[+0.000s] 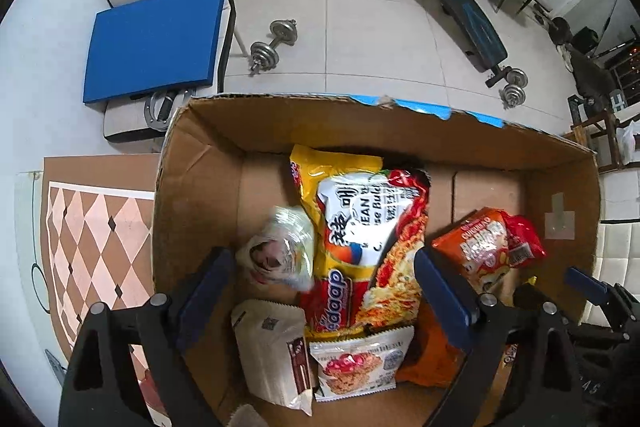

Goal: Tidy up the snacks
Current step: 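Lift both held packs into the box and open both tools, then withdraw both tools from the box back over the table snacks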

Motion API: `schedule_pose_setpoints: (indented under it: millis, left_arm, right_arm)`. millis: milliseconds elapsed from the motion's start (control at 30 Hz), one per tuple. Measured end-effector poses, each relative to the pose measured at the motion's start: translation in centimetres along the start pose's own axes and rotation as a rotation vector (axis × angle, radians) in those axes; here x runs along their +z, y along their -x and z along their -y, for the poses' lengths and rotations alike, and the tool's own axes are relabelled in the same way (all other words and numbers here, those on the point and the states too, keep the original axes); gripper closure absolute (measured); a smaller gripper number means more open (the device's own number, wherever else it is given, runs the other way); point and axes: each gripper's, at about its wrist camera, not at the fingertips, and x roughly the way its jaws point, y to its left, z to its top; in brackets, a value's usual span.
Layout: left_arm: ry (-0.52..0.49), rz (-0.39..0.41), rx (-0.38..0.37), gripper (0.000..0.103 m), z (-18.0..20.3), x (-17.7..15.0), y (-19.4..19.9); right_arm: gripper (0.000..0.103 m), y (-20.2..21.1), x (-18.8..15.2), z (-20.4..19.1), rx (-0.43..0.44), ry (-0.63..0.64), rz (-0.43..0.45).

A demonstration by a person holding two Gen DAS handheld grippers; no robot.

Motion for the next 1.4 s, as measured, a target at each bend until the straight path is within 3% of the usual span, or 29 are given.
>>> schedule_pose_setpoints:
  millis: [333,733,1067,1267,1333,1400]
  left_arm:
    - [0.003,0.112,-0.033,0.010,0.5,-3.0,4.8]
    - [0.014,0.293,-0.013,0.010,1.5,-11.0,12.7]
    - [-0.013,0.359,0.003,0.010,2.5,-17.0,16.5]
    - [-0.011,0.370,-0.010,0.009,3.1,-19.7,17.8]
    - [-0.001,0.358,-0.025,0.000,3.2,-20.5,17.6]
    - [0.002,0.346,-0.043,0.000,3.6,-21.3,16.9]
  right_arm:
    - [0.008,4.2,-3.8,0.3,-0.026,0.038,0.080]
    - [0.007,11.4,-11.3,0.4,-0.047,0.081,0.248]
    - [0.006,14.9,-18.1,0.8,-0.027,0.094,0.300]
    - [0.006,16.6,-21.1,1.8,0.048,0.063,0.304]
    - [0.006,16.6,-21.7,3.1,0.089,0.020,0.293]
    - [0.005,16.1,-22.2,5.1,0.104,-0.031,0.271]
